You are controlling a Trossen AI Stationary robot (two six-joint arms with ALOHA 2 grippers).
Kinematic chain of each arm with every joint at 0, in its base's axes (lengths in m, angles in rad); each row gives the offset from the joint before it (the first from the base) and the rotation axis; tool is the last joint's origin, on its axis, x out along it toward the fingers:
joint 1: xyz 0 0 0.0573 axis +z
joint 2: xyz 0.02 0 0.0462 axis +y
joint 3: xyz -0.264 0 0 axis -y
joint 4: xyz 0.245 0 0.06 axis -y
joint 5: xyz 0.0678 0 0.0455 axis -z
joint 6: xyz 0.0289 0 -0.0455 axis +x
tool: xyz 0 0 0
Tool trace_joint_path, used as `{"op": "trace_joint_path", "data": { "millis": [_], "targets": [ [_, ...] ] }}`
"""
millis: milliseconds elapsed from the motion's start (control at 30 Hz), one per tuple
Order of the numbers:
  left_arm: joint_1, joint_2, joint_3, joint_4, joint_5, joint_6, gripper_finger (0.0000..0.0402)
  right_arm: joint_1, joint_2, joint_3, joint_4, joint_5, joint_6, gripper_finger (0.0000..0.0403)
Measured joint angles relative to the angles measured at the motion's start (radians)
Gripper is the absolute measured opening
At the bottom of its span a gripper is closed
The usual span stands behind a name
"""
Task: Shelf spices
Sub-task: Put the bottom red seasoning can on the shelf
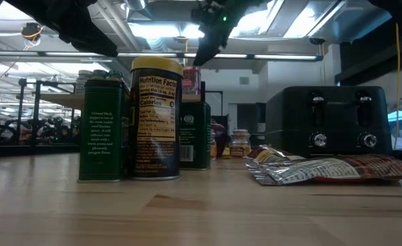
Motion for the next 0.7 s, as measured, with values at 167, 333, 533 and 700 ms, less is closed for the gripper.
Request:
{"op": "trace_joint_path", "data": {
  "millis": [167, 333, 533, 700],
  "targets": [
    [0.000, 0.000, 0.000, 0.000, 0.000, 0.000, 0.0225, 0.027, -0.001, -0.008, -0.017, 0.034, -0.010, 0.0262],
    [0.000, 0.000, 0.000, 0.000, 0.000, 0.000, 0.0225, 0.030, 0.000, -0.081, 0.062, 0.081, -0.020, 0.0262],
    [0.000, 0.000, 0.000, 0.000, 0.000, -0.002, 0.0225, 0.030, 0.001, -0.085, 0.094, 0.134, -0.044, 0.0262],
    [0.000, 0.000, 0.000, 0.000, 0.000, -0.002, 0.0225, 0.024, 0.001, -0.085, 0.081, 0.149, -0.046, 0.0262]
  ]
}}
